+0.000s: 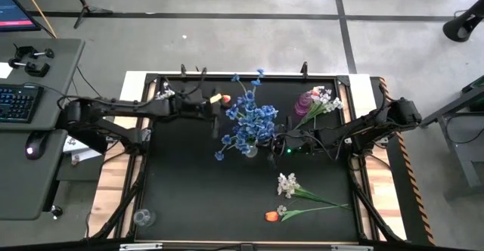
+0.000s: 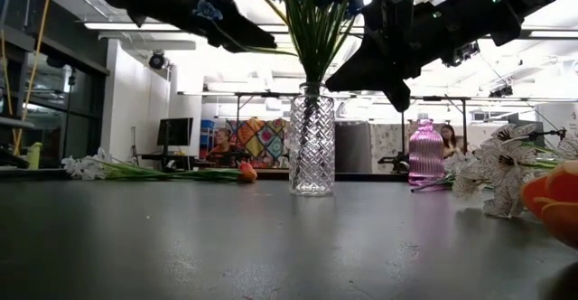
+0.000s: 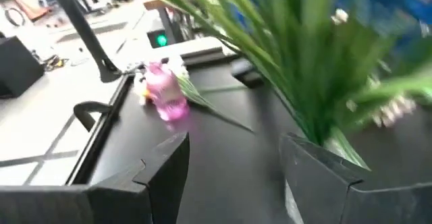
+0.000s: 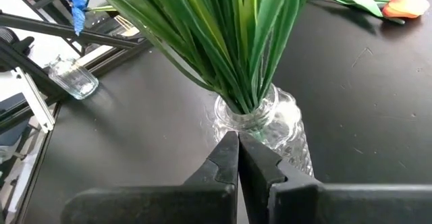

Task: Sort flowers into vase by color
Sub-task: Put the blue flowers into the top transparent vase

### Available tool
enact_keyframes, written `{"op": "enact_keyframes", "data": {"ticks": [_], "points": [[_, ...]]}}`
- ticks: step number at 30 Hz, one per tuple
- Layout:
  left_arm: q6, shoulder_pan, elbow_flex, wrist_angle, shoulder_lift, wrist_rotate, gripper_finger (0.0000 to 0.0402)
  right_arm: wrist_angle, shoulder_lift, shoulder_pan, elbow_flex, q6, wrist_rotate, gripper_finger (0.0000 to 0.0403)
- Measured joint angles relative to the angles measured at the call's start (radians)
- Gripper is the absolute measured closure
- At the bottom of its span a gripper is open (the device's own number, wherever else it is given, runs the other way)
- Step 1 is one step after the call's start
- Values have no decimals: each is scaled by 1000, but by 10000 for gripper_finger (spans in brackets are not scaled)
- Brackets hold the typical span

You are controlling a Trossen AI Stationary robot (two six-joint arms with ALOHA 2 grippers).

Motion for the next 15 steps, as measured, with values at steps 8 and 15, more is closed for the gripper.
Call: {"op": "enact_keyframes", "data": {"ticks": [8, 15], "points": [[-183, 146, 0, 236, 138, 403, 183, 26, 0, 0, 0, 3, -14, 402], [-349, 215, 25, 476, 282, 689, 184, 31, 0, 0, 0, 3, -43, 402]]}}
